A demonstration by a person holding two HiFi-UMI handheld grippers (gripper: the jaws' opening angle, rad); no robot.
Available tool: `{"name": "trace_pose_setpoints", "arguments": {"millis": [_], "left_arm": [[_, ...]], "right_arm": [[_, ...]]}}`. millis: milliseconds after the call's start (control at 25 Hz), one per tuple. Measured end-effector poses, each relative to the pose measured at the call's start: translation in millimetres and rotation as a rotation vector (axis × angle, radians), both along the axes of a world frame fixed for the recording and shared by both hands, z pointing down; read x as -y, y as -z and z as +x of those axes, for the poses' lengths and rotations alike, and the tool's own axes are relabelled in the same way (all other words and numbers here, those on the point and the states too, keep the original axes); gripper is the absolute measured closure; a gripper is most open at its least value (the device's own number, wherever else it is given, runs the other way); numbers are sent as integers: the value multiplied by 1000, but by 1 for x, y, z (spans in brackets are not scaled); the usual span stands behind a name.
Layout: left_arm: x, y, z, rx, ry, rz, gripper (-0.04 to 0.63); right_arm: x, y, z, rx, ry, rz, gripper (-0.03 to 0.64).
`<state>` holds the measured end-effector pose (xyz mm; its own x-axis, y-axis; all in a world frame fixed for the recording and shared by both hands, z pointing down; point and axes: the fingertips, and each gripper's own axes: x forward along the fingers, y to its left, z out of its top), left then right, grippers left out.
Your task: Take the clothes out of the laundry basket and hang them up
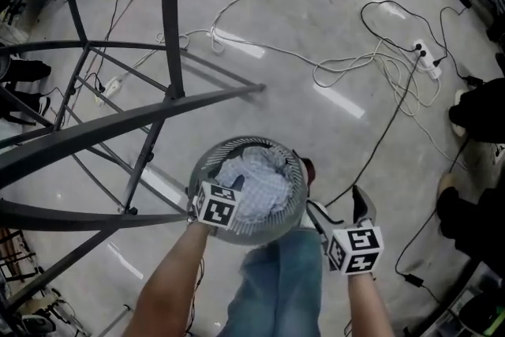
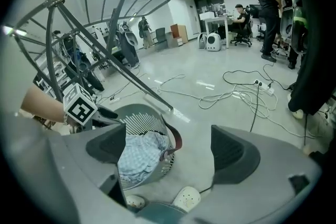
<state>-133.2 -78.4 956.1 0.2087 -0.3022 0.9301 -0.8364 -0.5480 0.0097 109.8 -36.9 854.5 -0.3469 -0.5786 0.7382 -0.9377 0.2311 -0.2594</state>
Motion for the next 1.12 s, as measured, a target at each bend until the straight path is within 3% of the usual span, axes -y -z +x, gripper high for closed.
{"name": "trace_pose_setpoints", "arguments": {"millis": [560,880,1120], "left_arm": [[6,-133,-7,158,-285,-134,413],[3,-189,-3,159,-436,-221,410],[-3,-222,3,108,-431,-292,323]], "right_arm": [[5,-95,4,-6,-4,-2,114],[33,-126,26,-12,-39,28,117],[45,-138,33,-10,-30,51,118]]}}
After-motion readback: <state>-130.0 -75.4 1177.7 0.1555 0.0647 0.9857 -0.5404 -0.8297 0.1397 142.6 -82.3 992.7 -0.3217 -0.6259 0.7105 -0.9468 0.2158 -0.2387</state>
